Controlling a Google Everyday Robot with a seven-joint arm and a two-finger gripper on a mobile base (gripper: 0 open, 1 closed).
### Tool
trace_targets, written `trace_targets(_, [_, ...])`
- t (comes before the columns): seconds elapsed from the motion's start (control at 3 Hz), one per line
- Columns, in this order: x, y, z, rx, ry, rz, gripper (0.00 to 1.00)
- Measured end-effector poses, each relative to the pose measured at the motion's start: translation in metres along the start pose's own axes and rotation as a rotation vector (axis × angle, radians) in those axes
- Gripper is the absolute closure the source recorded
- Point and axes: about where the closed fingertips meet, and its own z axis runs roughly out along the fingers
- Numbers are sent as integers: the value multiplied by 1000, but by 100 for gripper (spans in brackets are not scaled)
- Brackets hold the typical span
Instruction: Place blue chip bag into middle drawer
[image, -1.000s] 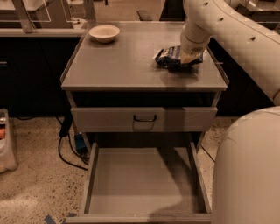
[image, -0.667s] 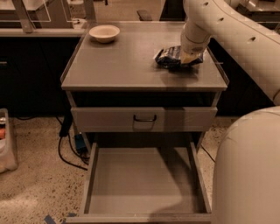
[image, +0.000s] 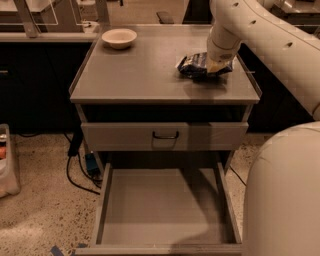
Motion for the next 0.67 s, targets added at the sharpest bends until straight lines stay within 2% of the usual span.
trace_targets(0.67, [0,0,0,0,0,0,4])
